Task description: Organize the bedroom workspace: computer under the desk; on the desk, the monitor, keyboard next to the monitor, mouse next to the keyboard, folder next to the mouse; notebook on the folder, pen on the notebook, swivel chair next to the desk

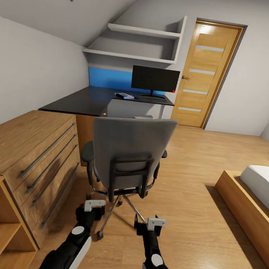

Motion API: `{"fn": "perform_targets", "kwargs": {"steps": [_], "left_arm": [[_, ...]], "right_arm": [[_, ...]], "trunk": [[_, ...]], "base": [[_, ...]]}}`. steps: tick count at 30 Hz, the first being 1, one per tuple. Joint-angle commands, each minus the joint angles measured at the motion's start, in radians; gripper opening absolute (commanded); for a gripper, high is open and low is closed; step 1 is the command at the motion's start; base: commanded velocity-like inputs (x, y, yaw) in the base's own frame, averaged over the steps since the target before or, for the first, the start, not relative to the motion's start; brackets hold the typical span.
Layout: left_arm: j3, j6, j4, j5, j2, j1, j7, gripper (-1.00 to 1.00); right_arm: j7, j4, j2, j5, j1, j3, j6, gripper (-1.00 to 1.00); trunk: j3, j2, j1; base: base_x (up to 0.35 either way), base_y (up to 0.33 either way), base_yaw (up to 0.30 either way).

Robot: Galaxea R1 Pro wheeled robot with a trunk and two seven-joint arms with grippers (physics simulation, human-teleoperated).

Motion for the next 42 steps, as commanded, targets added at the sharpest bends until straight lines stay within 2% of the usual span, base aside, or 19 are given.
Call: {"fn": "perform_targets", "kwargs": {"steps": [1,7,16,23,29,42], "left_arm": [[-0.002,0.004,-0.008,0.005,0.000,-0.003,0.014,1.00],[-0.010,-0.001,-0.021,0.011,0.000,-0.011,0.034,1.00],[-0.061,-0.019,0.008,0.032,0.000,-0.013,0.023,1.00],[-0.118,-0.043,0.033,0.034,0.000,-0.014,0.022,1.00],[-0.174,-0.050,0.078,0.034,0.000,-0.014,0.021,1.00],[-0.185,-0.051,0.102,0.035,0.000,-0.014,0.021,1.00]], "right_arm": [[-0.009,-0.003,-0.001,-0.003,-0.006,0.007,0.013,1.00],[-0.005,-0.032,-0.002,-0.003,-0.029,0.008,0.063,1.00],[0.008,-0.041,-0.007,-0.004,-0.035,0.008,0.050,1.00],[0.023,-0.040,-0.013,-0.003,-0.036,0.013,0.020,1.00],[0.066,-0.038,-0.026,-0.002,-0.036,0.014,0.013,1.00],[0.112,-0.038,-0.036,-0.002,-0.036,0.014,0.012,1.00]], "trunk": [[-0.001,0.000,0.000],[-0.001,0.000,0.000],[-0.001,0.000,0.000],[-0.001,0.000,0.000],[-0.001,0.000,0.000],[-0.001,0.000,0.000]], "base": [[0.000,0.000,0.000],[0.000,0.000,0.000],[0.000,0.000,0.000],[0.000,0.000,0.000],[0.117,-0.024,0.000],[0.077,-0.034,0.000]]}}
